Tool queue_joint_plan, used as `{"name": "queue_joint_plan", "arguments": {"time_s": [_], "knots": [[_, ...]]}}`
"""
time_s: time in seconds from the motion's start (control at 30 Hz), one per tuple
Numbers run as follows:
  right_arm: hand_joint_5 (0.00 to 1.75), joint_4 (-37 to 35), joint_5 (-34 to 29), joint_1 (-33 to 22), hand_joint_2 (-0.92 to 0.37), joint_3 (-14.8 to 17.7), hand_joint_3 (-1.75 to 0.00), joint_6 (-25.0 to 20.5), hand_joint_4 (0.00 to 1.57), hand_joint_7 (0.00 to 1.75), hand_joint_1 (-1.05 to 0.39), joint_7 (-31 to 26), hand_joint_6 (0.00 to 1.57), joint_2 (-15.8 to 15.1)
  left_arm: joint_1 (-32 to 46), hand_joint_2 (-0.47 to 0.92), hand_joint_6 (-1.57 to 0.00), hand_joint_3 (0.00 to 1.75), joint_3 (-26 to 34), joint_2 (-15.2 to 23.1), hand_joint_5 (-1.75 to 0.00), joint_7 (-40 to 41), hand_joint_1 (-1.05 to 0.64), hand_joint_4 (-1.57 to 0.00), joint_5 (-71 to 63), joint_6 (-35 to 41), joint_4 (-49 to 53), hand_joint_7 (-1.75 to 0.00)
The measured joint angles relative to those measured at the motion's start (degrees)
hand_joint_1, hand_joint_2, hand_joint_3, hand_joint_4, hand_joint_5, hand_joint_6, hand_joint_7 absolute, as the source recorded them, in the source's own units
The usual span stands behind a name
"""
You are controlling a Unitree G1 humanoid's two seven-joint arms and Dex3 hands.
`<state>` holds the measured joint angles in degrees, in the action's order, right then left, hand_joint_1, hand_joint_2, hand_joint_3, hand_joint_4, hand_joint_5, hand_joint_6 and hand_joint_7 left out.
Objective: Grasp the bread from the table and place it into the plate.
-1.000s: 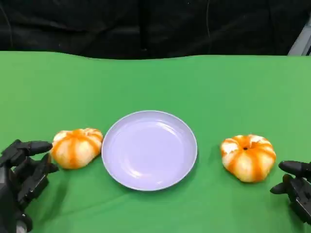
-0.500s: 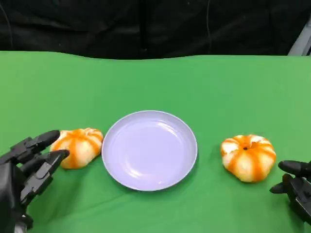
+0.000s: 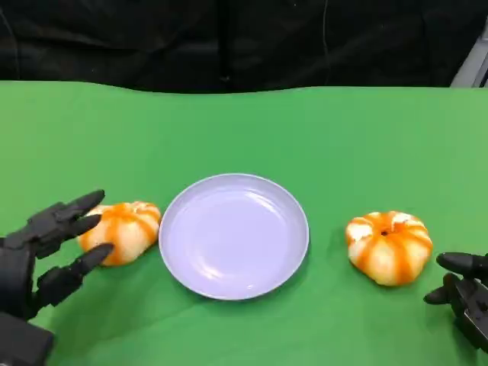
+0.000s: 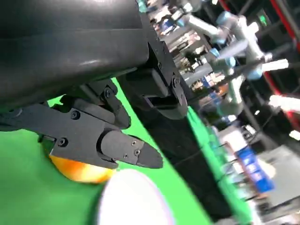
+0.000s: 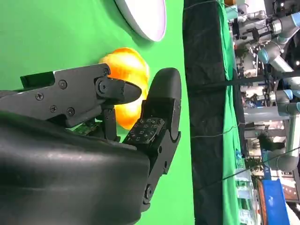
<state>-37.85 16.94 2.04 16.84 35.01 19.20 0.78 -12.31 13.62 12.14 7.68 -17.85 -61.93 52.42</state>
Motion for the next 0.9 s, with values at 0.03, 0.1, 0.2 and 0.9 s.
{"name": "queue_joint_plan", "arguments": {"time_s": [0.03, 0.1, 0.2, 0.9], "knots": [[1.35, 0.0, 0.0, 0.0, -0.92, 0.0, -0.43, 0.0, 0.67, 0.72, -0.03, 0.0, 0.87, 0.0, 0.3, 0.91, -0.78, 0.02, -0.7, 0.9, -0.04, 3.7, -0.55, -0.87, -3.8, 0.0, -0.5, 0.0], [1.35, 0.0, 0.0, 0.0, -0.92, 0.0, -0.43, 0.0, 0.67, 0.72, -0.03, 0.1, 0.87, 0.0, 0.4, 0.91, -0.78, 0.01, -2.2, 2.2, -0.04, 9.9, -0.55, -0.87, -8.8, 0.1, -1.1, 0.0], [1.34, -0.1, 0.0, 0.0, -0.92, 0.0, -0.43, 0.0, 0.66, 0.72, -0.03, 0.1, 0.86, 0.0, 0.4, 0.92, -0.78, 0.07, -4.8, 3.6, -0.01, 16.9, -0.64, -0.86, -13.5, 1.3, -1.5, 0.0], [1.36, -0.2, -0.2, 0.1, -0.92, -0.2, -0.45, 0.2, 0.66, 0.74, -0.01, -0.2, 0.86, 0.0, -8.7, 0.92, -0.73, 0.03, -26.5, 11.4, 0.0, 32.0, -0.72, -0.72, -27.8, 23.1, 0.4, 0.0]]}}
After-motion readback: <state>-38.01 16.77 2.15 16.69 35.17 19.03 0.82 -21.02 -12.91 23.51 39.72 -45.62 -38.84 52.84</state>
